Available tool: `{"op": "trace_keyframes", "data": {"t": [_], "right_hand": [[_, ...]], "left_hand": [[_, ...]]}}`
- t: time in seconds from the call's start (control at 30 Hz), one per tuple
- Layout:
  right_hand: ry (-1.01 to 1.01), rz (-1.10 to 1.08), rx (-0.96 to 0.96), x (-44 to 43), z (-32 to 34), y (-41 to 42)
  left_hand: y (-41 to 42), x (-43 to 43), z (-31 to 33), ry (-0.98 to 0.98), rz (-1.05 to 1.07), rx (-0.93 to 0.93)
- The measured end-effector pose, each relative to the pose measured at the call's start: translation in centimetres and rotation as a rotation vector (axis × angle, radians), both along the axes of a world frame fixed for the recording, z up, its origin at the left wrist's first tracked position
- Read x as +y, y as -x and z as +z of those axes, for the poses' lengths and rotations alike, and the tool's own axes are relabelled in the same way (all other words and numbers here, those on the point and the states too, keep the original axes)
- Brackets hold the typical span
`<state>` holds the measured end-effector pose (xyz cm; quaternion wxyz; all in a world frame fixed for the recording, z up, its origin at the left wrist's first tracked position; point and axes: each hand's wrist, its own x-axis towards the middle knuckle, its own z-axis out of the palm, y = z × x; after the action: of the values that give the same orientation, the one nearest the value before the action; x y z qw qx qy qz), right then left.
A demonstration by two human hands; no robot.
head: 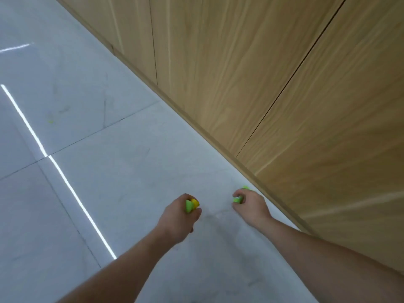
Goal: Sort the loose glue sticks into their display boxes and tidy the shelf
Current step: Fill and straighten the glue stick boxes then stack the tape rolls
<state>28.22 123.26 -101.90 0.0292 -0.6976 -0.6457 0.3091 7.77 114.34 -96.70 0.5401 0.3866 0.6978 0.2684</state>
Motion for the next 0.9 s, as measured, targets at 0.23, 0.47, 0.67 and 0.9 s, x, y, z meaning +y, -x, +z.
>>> {"op": "trace_keyframes", "data": {"t": [0.23,0.47,0.67,0.9], "right_hand": [[0.389,-0.108,0.889,-6.8,26.8,9.8],[0.594,0.271,0.983,-18.4,58.0,14.4],[0.638,0.711,0.981,-27.7,78.9,17.9],[0.842,0.903,1.056,-39.8,89.7,21.2]], "left_hand": [[3.6,-7.7,22.7,-0.032,0.496,-0.2],[6.2,-20.6,53.0,-0.197,0.862,-0.116],[5.3,-31.4,73.9,-0.403,1.083,-0.162],[2.2,-45.9,84.1,-0.518,1.37,-0.001]]}}
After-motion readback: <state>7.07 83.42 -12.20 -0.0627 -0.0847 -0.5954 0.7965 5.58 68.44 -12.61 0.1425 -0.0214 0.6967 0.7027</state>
